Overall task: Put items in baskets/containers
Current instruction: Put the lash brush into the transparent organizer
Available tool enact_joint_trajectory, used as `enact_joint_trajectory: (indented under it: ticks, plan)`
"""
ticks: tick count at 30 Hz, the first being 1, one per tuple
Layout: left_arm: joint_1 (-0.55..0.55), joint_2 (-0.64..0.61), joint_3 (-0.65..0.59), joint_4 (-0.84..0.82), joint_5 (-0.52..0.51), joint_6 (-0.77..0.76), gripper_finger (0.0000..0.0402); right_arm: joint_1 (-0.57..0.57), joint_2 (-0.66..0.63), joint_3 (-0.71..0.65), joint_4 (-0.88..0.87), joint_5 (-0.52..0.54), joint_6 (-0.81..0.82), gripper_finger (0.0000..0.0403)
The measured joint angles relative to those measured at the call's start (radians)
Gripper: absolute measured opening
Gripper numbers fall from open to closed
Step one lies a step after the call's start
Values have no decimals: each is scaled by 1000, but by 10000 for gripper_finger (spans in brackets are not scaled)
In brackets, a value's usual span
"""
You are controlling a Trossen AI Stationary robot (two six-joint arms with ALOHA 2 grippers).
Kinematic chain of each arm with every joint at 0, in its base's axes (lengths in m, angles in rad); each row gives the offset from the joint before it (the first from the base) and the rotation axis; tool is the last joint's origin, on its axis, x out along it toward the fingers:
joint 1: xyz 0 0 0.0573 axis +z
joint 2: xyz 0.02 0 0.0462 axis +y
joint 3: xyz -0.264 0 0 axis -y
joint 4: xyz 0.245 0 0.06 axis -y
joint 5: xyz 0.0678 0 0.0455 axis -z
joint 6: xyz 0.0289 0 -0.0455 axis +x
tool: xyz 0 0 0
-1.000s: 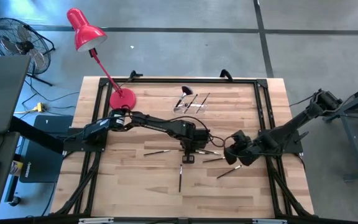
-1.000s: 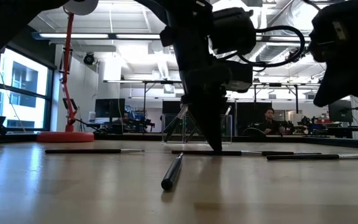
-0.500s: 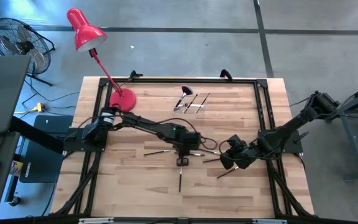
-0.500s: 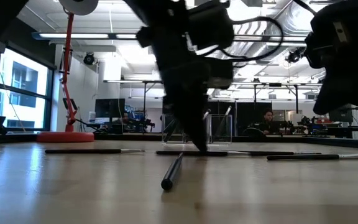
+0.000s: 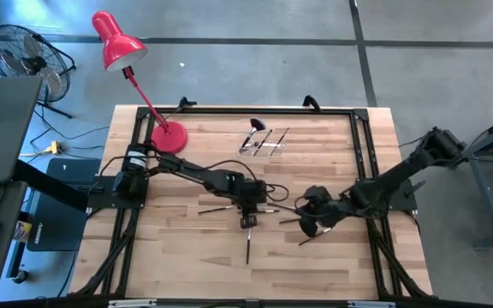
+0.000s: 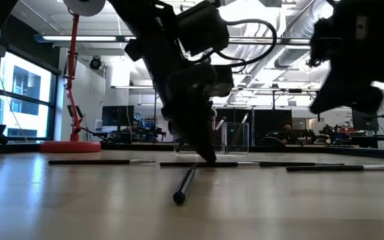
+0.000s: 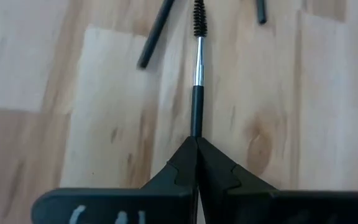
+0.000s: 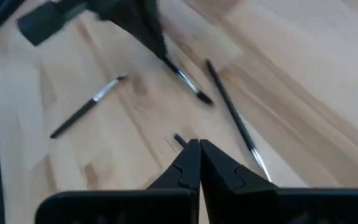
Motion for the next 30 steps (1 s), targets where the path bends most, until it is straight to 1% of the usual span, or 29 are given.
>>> enact_joint_trajectory:
  ticks: [3,7,10,14,17,21,25,30]
  plan:
    - [-1,0,1,33,-1,-1,0,-58,63,37,48,-65,-142,0]
    - [0,0,2,33,1,-2,0,-126,170,146,17,-165,-404,0]
    - [0,0,2,36,8,-5,0,-158,239,243,-101,-209,-564,1]
    - [0,1,3,35,3,-1,0,-186,307,364,-284,-211,-696,18]
    - [0,1,3,36,-15,-1,0,-201,341,416,-371,-208,-755,38]
    - [0,0,3,40,-17,-1,0,-210,360,419,-365,-249,-801,66]
    - [0,1,3,41,-17,-1,0,-207,365,367,-303,-267,-811,85]
    - [0,1,3,40,-17,-1,0,-200,365,280,-122,-268,-811,100]
